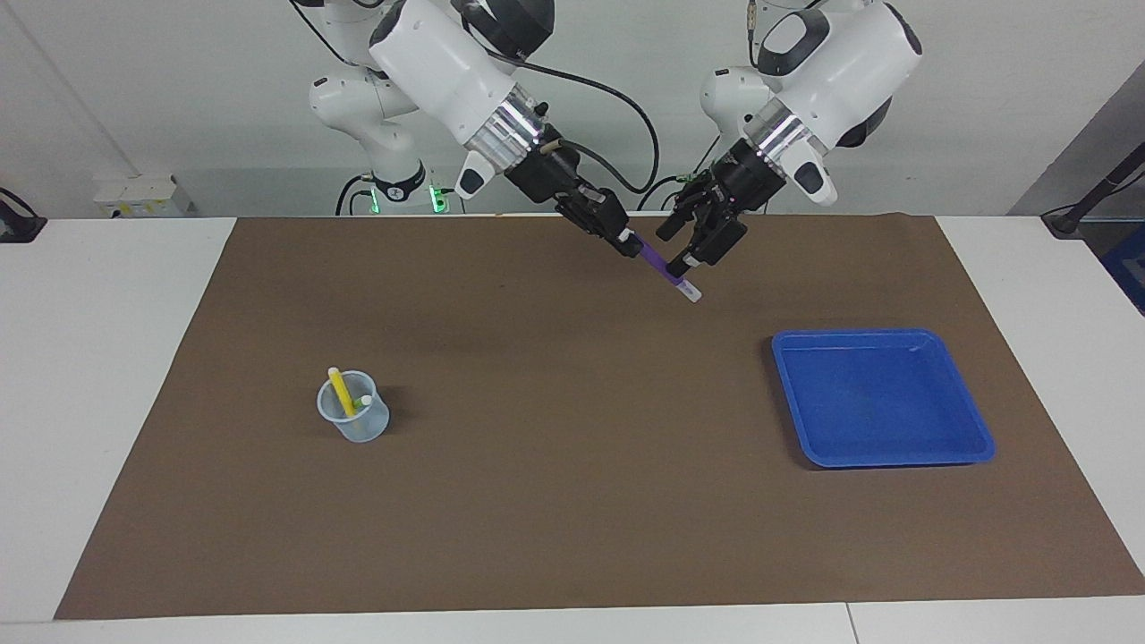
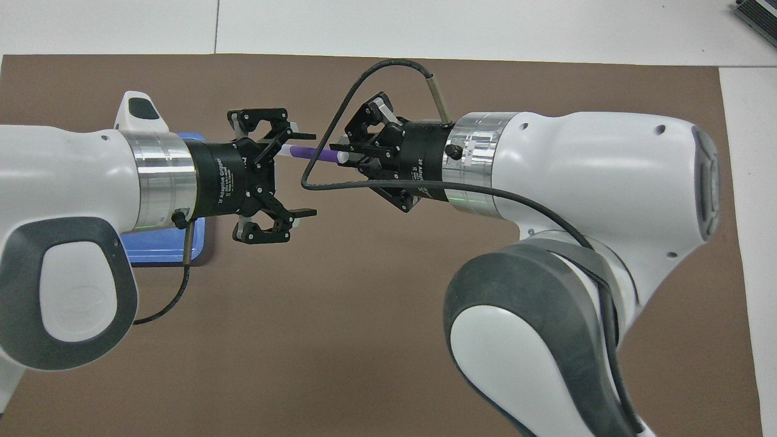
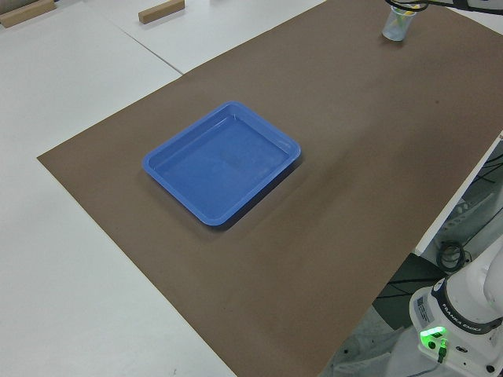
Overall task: Right arm passes pens to left for tray arrangement
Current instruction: 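Carry the pen toward the left gripper while the left gripper rises to meet it, then close the left gripper on the pen while the right gripper releases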
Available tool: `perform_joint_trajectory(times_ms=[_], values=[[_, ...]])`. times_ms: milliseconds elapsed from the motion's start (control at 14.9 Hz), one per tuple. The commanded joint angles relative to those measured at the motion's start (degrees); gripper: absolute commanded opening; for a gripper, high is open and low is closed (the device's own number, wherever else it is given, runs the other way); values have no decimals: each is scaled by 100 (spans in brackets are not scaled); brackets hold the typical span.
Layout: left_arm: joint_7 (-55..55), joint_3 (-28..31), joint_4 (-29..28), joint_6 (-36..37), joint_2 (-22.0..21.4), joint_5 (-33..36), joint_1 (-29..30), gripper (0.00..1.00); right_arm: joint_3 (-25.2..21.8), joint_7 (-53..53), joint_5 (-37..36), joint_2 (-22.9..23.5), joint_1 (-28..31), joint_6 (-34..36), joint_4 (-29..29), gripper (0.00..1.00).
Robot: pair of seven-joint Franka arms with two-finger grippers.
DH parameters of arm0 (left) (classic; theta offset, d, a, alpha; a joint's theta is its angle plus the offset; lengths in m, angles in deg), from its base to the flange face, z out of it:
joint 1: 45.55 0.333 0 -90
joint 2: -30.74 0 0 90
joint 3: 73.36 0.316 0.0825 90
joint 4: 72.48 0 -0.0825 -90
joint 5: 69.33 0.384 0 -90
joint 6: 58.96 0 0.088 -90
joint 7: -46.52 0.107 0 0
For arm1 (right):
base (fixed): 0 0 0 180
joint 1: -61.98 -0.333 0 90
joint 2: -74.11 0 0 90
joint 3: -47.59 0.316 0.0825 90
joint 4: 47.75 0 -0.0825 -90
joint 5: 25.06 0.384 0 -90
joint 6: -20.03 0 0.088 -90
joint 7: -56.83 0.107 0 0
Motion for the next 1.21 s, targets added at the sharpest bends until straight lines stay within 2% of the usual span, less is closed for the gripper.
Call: perform_joint_trajectory(times_ms=[0, 67, 202, 539, 673, 741, 808, 1144], values=[[-62, 57, -41, -58, -9, -42, -52, 63, -2, 48, 129, -39, -31, -162, -91, 0], [-62, 57, -41, -58, -9, -42, -52, 54, -2, 48, 129, -39, -31, -162, -91, 0], [-62, 57, -41, -23, -9, -42, -9, 46, -2, 40, 129, -39, -22, -154, -109, 0], [-44, 66, -41, 21, -18, -42, 9, 45, -2, 22, 129, -39, -22, -145, -100, 0], [-36, 75, -41, 30, -18, -33, 27, 26, -2, 22, 129, -39, -22, -136, -109, 0], [-18, 75, -50, 30, -18, -7, 27, 8, -2, 22, 129, -39, -22, -136, -109, 0], [8, 83, -50, 30, -18, 11, 27, 0, -2, 22, 129, -39, -13, -127, -109, 0], [351, 75, -41, 135, -18, 299, 18, 0, -2, 13, 129, -39, 13, -83, -109, 0]])
